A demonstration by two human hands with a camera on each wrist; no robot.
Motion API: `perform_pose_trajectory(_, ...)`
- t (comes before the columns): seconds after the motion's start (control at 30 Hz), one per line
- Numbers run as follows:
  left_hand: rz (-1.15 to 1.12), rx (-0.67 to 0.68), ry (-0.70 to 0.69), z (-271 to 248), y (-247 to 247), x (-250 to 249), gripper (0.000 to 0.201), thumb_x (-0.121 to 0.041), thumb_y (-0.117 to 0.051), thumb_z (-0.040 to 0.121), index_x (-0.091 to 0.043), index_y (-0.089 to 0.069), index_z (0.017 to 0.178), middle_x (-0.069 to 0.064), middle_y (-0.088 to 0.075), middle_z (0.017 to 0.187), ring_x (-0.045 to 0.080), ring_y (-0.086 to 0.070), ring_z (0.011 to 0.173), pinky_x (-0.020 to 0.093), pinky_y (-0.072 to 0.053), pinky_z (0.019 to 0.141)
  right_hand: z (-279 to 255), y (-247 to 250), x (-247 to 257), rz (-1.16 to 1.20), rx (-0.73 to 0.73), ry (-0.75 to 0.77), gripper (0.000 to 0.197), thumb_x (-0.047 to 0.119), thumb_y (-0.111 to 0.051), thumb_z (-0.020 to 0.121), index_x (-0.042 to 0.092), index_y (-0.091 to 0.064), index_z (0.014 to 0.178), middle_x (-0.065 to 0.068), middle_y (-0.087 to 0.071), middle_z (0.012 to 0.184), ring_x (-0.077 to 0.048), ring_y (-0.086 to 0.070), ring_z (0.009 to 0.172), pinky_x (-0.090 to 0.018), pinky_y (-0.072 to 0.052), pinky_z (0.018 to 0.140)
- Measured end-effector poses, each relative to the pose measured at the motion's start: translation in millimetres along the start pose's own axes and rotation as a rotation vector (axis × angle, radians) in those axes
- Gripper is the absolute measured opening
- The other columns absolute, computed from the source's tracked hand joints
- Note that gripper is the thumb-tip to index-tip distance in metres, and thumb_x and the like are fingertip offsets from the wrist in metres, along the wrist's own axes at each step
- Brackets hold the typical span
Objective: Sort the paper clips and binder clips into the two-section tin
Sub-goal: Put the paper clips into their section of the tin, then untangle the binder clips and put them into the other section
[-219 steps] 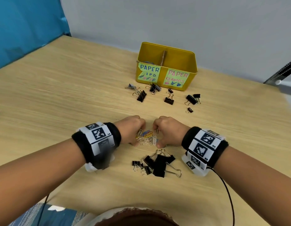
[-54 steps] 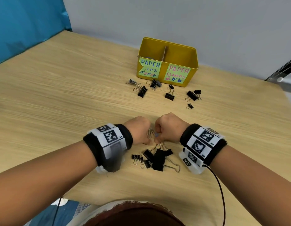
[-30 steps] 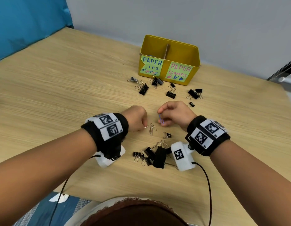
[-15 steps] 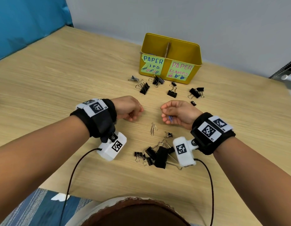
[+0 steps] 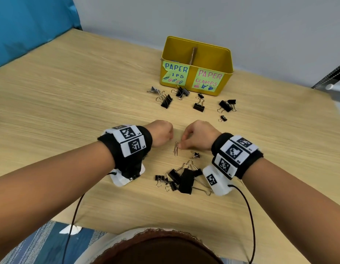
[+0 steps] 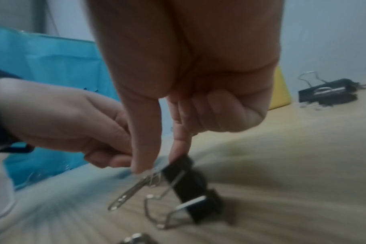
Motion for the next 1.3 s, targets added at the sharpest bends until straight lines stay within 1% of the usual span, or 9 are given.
perform_pose_trajectory(0.13, 0.026, 0.007, 0.005, -2.1, 1.9, 0.8, 0.032, -0.006, -0.039, 0.095, -0.002, -0.059, 0.119, 0.013, -0.056, 0.131, 0.026, -0.050, 0.122, 0.029, -0.039, 0.098, 1.0, -7.7, 15.7, -0.256, -0.039, 0.006, 0.047, 0.047, -0.076, 0.067, 0.007, -0.067, 0.092, -0.006, -0.064, 0.086, -0.021, -0.061, 0.083, -0.028, -0.048, 0.067)
perform_pose_trajectory(0.37, 0.032, 0.019, 0.020, 2.5, -0.5, 8.7, 0.032, -0.011, -0.041, 0.095, 0.003, -0.061, 0.116, 0.019, -0.060, 0.124, 0.030, -0.054, 0.116, 0.033, -0.043, 0.093, 2.8, -11.5, 22.5, -0.140, -0.022, 0.049, 0.015, 0.012, -0.070, 0.078, 0.006, -0.073, 0.091, -0.008, -0.071, 0.099, -0.018, -0.060, 0.089, -0.025, -0.047, 0.077)
perform_pose_trajectory(0.57, 0.004, 0.034, 0.033, 10.2, 0.0, 14.4, 0.031, -0.014, -0.044, 0.095, 0.004, -0.062, 0.113, 0.018, -0.061, 0.121, 0.024, -0.052, 0.099, 0.029, -0.040, 0.083, -3.1, -23.4, 27.0, -0.284, 0.141, 0.145, 0.026, 0.016, -0.051, 0.091, 0.003, -0.064, 0.109, -0.011, -0.065, 0.115, -0.023, -0.057, 0.098, -0.024, -0.040, 0.079)
perform_pose_trajectory(0.7, -0.101, 0.058, 0.039, 13.3, 9.9, 14.9, 0.026, -0.013, -0.048, 0.093, 0.003, -0.064, 0.106, 0.013, -0.059, 0.095, 0.023, -0.052, 0.085, 0.025, -0.038, 0.069, -0.3, -22.1, 26.6, -0.435, 0.224, 0.153, 0.034, 0.024, -0.043, 0.094, -0.001, -0.060, 0.109, -0.015, -0.064, 0.108, -0.021, -0.051, 0.085, -0.032, -0.046, 0.078)
perform_pose_trajectory(0.77, -0.291, 0.087, 0.041, 15.1, 19.1, 15.3, 0.016, -0.007, -0.046, 0.092, -0.003, -0.061, 0.093, 0.010, -0.048, 0.075, 0.018, -0.043, 0.062, 0.022, -0.034, 0.049, 9.4, -1.7, 23.2, -0.250, 0.210, 0.120, 0.028, 0.024, -0.044, 0.094, 0.002, -0.060, 0.101, -0.011, -0.059, 0.092, -0.018, -0.051, 0.074, -0.029, -0.044, 0.067)
perform_pose_trajectory(0.87, -0.616, 0.053, 0.062, 21.6, 44.7, 16.2, 0.025, 0.003, -0.037, 0.091, -0.006, -0.056, 0.078, 0.004, -0.046, 0.065, 0.012, -0.037, 0.053, 0.014, -0.030, 0.036, 27.4, 36.3, 14.2, 0.393, 0.216, 0.049, 0.013, 0.012, -0.052, 0.090, 0.009, -0.058, 0.079, -0.004, -0.051, 0.068, -0.010, -0.041, 0.051, -0.020, -0.036, 0.044)
perform_pose_trajectory(1.07, -1.060, -0.042, 0.025, 48.7, 114.5, -2.3, 0.026, 0.005, -0.030, 0.093, -0.001, -0.053, 0.084, 0.006, -0.051, 0.073, 0.011, -0.048, 0.059, 0.015, -0.040, 0.044, 64.9, 122.9, 26.0, 0.984, -0.009, 0.121, 0.022, -0.006, -0.046, 0.090, 0.008, -0.056, 0.076, -0.002, -0.062, 0.051, -0.002, -0.039, 0.033, -0.013, -0.031, 0.032)
perform_pose_trajectory(1.2, -1.186, -0.122, 0.031, 69.5, 152.7, -19.1, 0.028, -0.003, -0.032, 0.097, 0.000, -0.050, 0.075, 0.010, -0.048, 0.070, 0.016, -0.054, 0.055, 0.017, -0.048, 0.039, 88.3, 160.0, 38.9, 1.097, -0.168, 0.065, 0.030, -0.006, -0.034, 0.091, 0.006, -0.055, 0.072, -0.005, -0.046, 0.057, -0.004, -0.036, 0.031, -0.012, -0.032, 0.033)
perform_pose_trajectory(1.3, -1.269, -0.139, 0.057, 87.2, 172.7, -24.8, 0.030, -0.015, -0.035, 0.099, 0.002, -0.047, 0.077, 0.014, -0.046, 0.081, 0.021, -0.051, 0.068, 0.025, -0.052, 0.054, 111.6, 169.1, 42.6, 1.092, -0.210, -0.046, 0.036, -0.005, -0.027, 0.092, 0.005, -0.048, 0.065, -0.005, -0.044, 0.052, -0.005, -0.035, 0.029, -0.013, -0.032, 0.033)
Point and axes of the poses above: each hand's wrist, its own z-axis towards the middle knuckle, its own y-axis out of the back of the hand, x = y × z, the point moved 7 cm from there along z, towards the middle knuckle
